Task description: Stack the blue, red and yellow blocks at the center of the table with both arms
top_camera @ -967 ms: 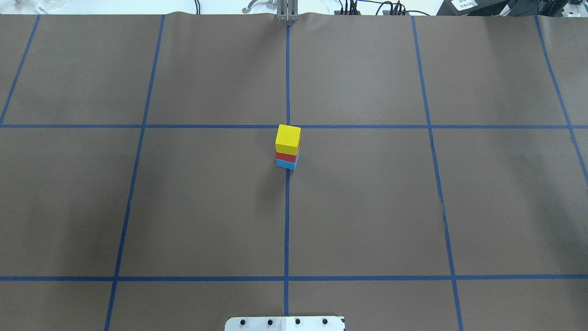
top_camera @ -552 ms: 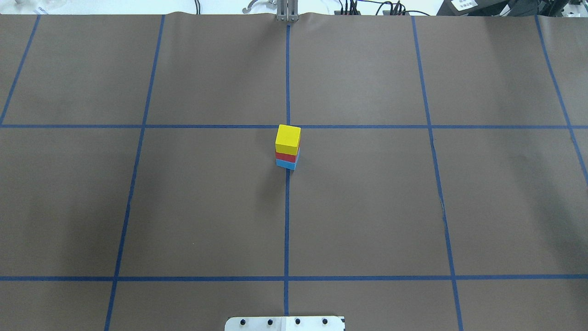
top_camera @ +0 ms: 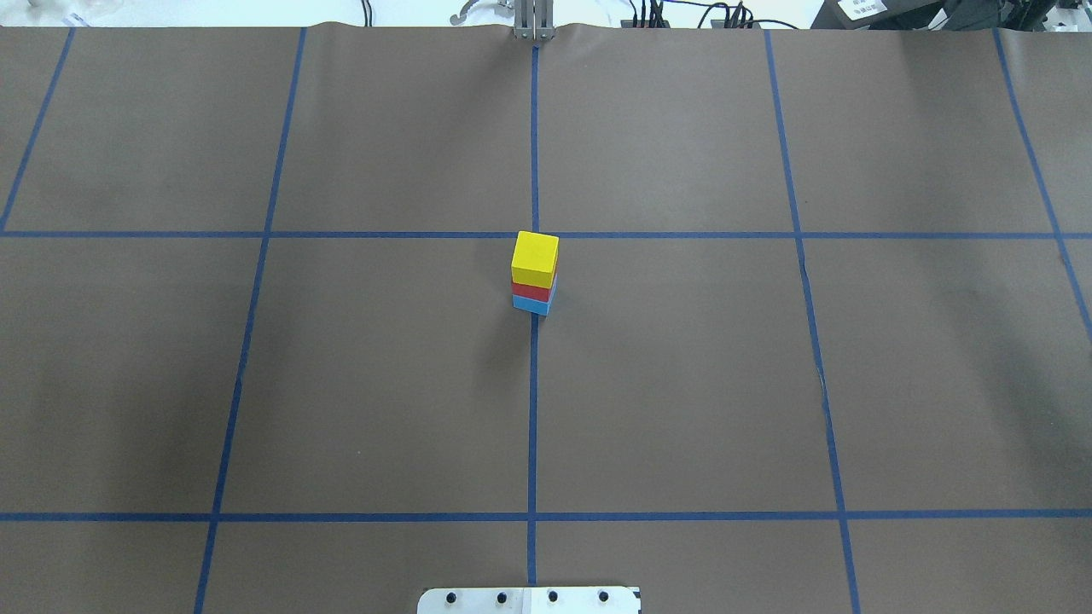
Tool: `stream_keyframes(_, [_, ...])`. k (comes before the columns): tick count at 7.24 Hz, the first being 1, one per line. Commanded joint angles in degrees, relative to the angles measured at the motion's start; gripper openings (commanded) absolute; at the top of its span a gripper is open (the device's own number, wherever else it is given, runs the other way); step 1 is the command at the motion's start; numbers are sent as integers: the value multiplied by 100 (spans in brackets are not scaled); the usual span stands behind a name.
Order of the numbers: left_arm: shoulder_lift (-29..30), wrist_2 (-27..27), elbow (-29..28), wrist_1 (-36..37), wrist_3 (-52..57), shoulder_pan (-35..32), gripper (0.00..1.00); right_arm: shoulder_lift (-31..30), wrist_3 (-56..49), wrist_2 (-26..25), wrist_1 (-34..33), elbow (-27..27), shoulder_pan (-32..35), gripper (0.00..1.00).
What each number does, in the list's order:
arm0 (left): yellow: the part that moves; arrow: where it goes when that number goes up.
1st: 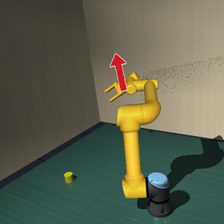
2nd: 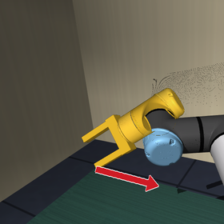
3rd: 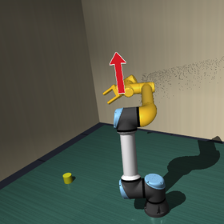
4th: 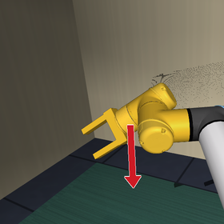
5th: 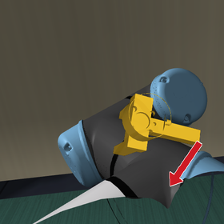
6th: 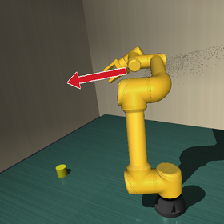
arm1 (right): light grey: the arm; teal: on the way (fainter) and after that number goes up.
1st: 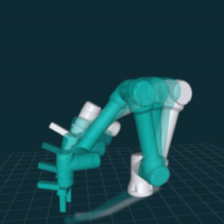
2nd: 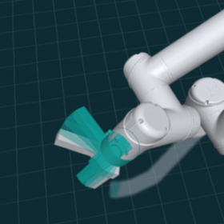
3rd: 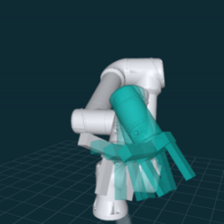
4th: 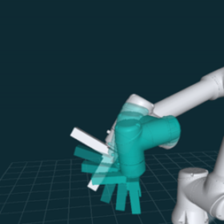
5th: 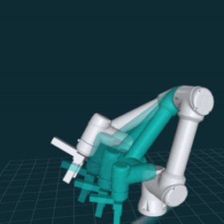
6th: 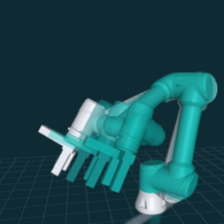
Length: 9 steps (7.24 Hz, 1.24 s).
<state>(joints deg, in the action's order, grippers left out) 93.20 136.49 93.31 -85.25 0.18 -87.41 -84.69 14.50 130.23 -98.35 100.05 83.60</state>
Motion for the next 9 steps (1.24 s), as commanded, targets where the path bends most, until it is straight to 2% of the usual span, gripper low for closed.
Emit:
stream_keyframes(1, [5, 0, -58, 8, -9, -4, 100, -13, -9, -50, -97, -3, -2, 100])
stream_keyframes(3, [14, 0, -41, -9, -316, -13, 100, -144, -550, -50, -106, -12, -2, 100])
stream_keyframes(7, [-3, -52, 116, -1, -326, -21, 100, -145, -545, -42, -88, -82, -28, 100])
stream_keyframes(9, [14, -264, 126, -9, -291, -21, 100, -162, -536, 2, -53, -82, -37, 100])
